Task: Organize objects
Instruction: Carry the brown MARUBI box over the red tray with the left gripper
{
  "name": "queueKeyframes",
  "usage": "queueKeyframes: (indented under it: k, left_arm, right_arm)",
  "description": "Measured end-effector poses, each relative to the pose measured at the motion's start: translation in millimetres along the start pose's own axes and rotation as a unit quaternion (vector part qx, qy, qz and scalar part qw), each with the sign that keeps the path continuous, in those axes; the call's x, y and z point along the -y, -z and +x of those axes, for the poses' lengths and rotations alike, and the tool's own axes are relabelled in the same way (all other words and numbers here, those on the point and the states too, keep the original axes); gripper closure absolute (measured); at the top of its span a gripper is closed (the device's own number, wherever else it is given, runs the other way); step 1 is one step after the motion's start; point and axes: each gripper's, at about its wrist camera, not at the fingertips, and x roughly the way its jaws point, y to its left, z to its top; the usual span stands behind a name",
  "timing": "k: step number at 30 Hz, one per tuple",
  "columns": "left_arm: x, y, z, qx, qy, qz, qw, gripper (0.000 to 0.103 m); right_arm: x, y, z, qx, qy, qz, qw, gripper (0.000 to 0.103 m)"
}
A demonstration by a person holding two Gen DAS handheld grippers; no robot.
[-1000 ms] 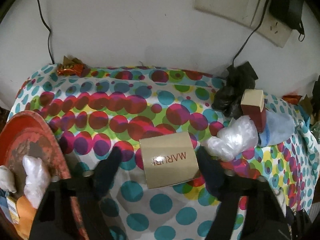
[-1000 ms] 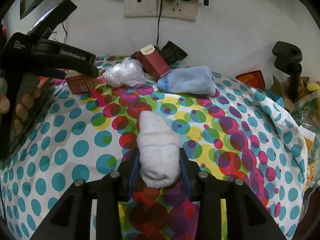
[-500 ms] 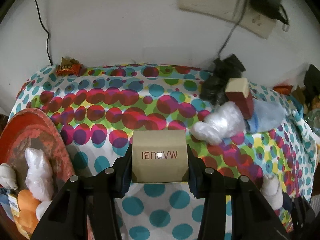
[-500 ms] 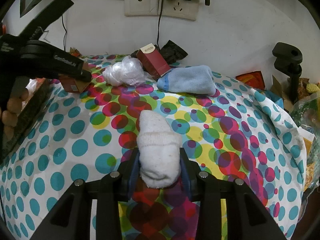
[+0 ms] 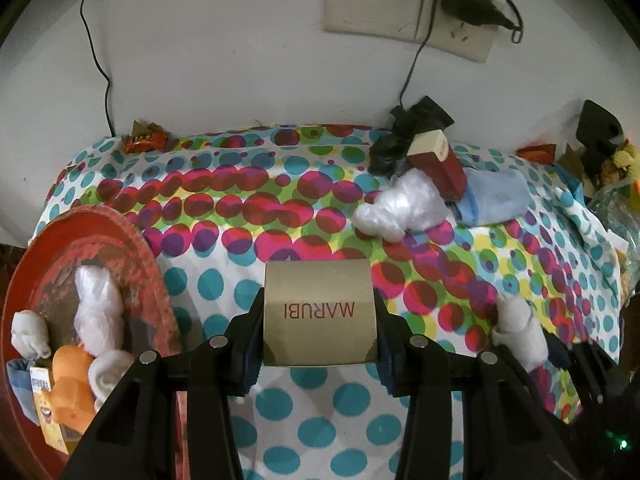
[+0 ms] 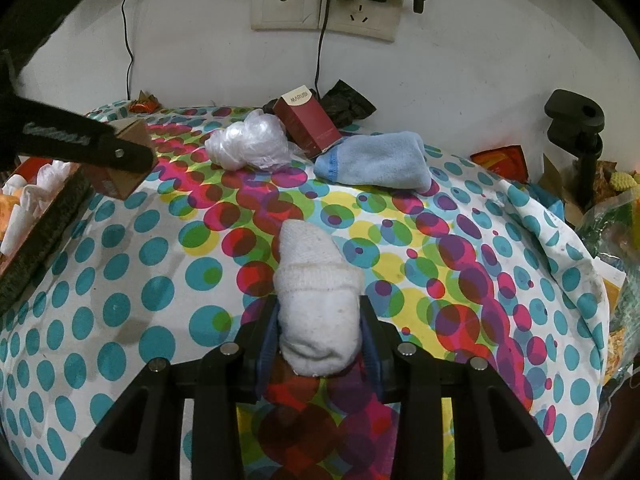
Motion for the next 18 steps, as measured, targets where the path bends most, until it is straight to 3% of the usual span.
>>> queueKeyframes:
  k: [10,18]
  left_arm:
    - [1.1,18.7,-37.2,0.012,0.000,0.026,0.9996,0.060]
    - [-23.6,31.4,-69.1,0.023,-0.011,0.023,0.9994,0.060]
  right_arm:
    - [0.9,0.4,0.3,0.000,0.004,-0.004,1.000,0.064]
    - [0.7,-0.9,-0.3,-0.001,0.005,-0.006,1.000,0.064]
